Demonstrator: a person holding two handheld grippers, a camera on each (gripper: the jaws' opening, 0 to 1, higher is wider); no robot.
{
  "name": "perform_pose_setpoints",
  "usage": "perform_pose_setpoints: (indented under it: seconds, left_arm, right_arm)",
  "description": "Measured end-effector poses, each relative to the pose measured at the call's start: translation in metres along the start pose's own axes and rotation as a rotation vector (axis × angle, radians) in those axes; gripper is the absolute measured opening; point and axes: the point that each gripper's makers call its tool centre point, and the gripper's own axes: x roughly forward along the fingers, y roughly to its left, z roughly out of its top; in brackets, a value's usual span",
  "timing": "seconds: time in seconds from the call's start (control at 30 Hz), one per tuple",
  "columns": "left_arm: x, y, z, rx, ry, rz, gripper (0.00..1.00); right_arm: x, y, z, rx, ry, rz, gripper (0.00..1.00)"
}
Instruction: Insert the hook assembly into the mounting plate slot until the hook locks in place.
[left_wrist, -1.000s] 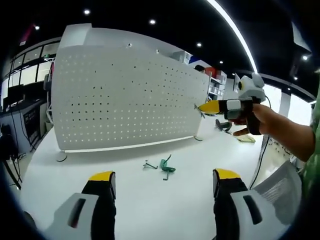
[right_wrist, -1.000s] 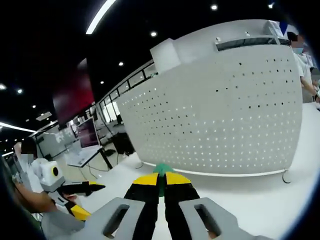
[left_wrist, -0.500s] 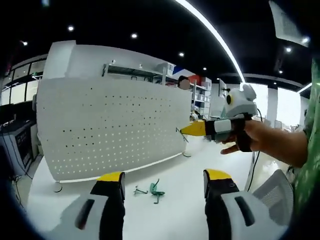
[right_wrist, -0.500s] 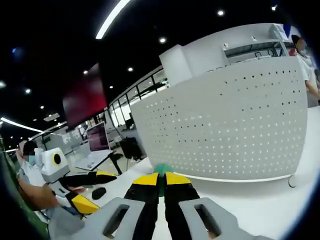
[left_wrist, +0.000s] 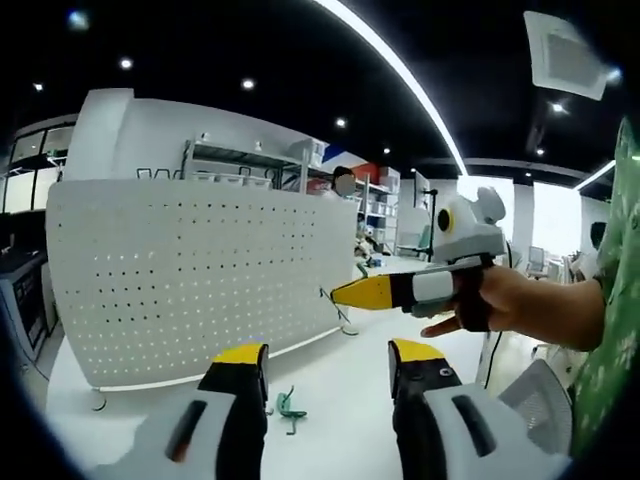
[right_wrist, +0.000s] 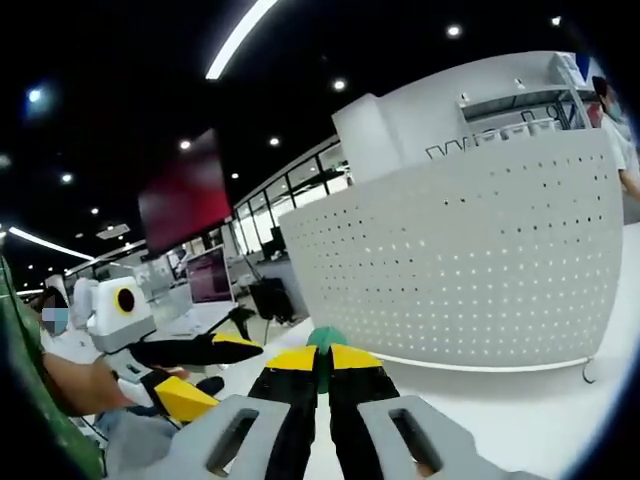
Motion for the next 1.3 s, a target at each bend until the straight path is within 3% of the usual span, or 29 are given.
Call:
perform_pose_setpoints:
  seconds: [0.17,0.53,0.8,1.3]
  left_arm:
    - [0.011,0.004,0.013,-0.027,-0.022,-0.027,0.47]
    - [0.029,0.002,0.012,-0.051,-0.002,-0.086,0.39]
    - [0.032,-0.001,0.013,-0.056,-0.001,-0.116,0.27]
    - [0.033,-0.004,0.014,-0.022,-0.005,-0.129,0.12]
  right_arm:
    - [0.002,0.004,0.004,-0.005,-0.015,0.006,0.01]
    - [0.004,0.008,0.011,-0.012,-0.035,0.009,0.01]
    - [0.004,0.009,0.011,-0.021,-0.04,0.01,0.01]
    - [0.006,0.016,0.01,-0.026,-0.038,0.025,0.01]
